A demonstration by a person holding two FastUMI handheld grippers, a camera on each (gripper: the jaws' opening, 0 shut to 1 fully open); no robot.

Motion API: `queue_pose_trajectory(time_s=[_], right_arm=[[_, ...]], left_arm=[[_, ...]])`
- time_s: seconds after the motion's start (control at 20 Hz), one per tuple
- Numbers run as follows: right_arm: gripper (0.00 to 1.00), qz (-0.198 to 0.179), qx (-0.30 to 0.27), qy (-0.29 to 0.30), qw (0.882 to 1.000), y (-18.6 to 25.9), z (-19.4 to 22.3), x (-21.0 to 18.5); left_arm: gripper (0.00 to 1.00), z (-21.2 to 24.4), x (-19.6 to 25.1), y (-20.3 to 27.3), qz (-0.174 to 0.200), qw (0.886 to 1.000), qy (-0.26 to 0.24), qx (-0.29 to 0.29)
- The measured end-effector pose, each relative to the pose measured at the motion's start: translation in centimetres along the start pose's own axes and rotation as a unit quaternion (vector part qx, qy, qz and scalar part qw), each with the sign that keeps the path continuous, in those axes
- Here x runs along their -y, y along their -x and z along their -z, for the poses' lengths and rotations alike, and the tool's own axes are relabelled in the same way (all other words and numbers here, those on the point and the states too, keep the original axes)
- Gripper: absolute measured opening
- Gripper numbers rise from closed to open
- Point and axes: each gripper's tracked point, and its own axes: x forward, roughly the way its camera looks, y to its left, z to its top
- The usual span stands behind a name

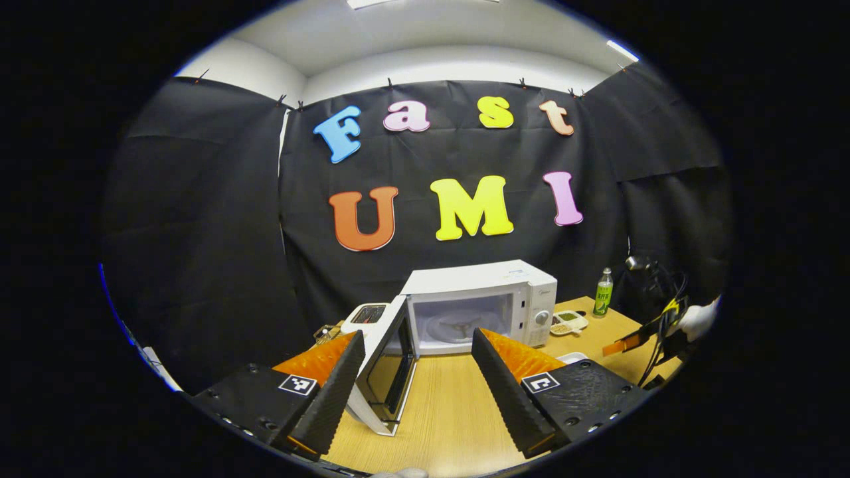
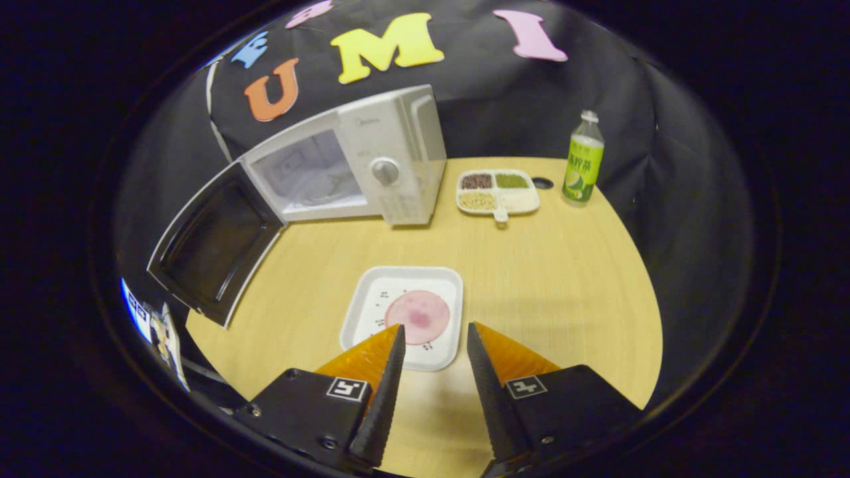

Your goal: Open the microwave oven with the left hand, put the food in, and close the microwave oven.

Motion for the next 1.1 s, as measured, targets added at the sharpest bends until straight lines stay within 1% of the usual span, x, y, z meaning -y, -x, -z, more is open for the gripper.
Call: queue_pose_trajectory(time_s=[0.05,0.15,0.3,0.35,0.4,0.45,0.55,0.6,0.65,0.7,0.75,0.8,0.85,0.9,1.0,1.1], right_arm=[[0.49,-0.003,-0.015,-0.007,1.000,-1.4,0.3,0.8],[0.43,-0.016,-0.044,-0.017,0.999,-3.4,0.6,1.6],[0.29,-0.048,-0.083,-0.029,0.995,-5.7,0.8,1.4],[0.28,-0.055,-0.096,-0.028,0.993,-6.2,1.0,1.4],[0.24,-0.061,-0.107,-0.027,0.992,-6.7,0.9,1.4],[0.36,-0.066,-0.118,-0.025,0.991,-7.1,0.7,1.4],[0.33,-0.070,-0.136,-0.025,0.988,-7.8,0.6,1.5],[0.19,-0.068,-0.149,-0.031,0.986,-7.8,0.5,1.7],[0.14,-0.067,-0.156,-0.037,0.985,-8.0,0.4,1.8],[0.20,-0.066,-0.165,-0.043,0.983,-7.9,0.3,1.9],[0.02,-0.063,-0.174,-0.047,0.982,-8.1,0.5,1.9],[0.12,-0.060,-0.179,-0.049,0.981,-8.0,0.4,2.0],[0.11,-0.058,-0.184,-0.051,0.980,-8.1,0.4,2.0],[0.06,-0.056,-0.189,-0.050,0.979,-8.1,0.4,2.0],[0.05,-0.057,-0.191,-0.049,0.979,-8.1,0.3,2.0],[0.04,-0.061,-0.195,-0.067,0.977,-8.2,0.3,2.0]], left_arm=[[0.96,-0.8,0.6,-0.2,0.001,1.000,0.002,0.004],[0.96,-1.9,1.7,-0.7,-0.002,1.000,0.009,0.004],[0.96,-2.4,2.5,-1.1,-0.024,1.000,0.004,-0.006],[0.96,-2.5,2.8,-1.2,-0.032,0.999,0.003,-0.011],[0.96,-2.6,3.1,-1.3,-0.040,0.999,0.003,-0.015],[0.96,-2.6,3.4,-1.4,-0.049,0.999,0.005,-0.019],[0.96,-2.7,4.1,-1.5,-0.063,0.998,0.012,-0.027],[0.96,-2.9,4.6,-1.4,-0.069,0.997,0.017,-0.029],[0.96,-3.0,5.0,-1.5,-0.073,0.997,0.022,-0.032],[0.96,-3.1,5.4,-1.6,-0.077,0.996,0.023,-0.034],[0.96,-3.1,5.8,-1.6,-0.081,0.996,0.021,-0.037],[0.96,-3.1,6.1,-1.6,-0.082,0.996,0.019,-0.039],[0.96,-3.2,6.4,-1.6,-0.082,0.996,0.016,-0.040],[0.96,-3.3,6.6,-1.7,-0.080,0.996,0.011,-0.042],[0.96,-3.5,6.9,-2.0,-0.076,0.996,0.004,-0.043],[0.96,-3.5,6.9,-2.6,-0.068,0.997,0.005,-0.042]])
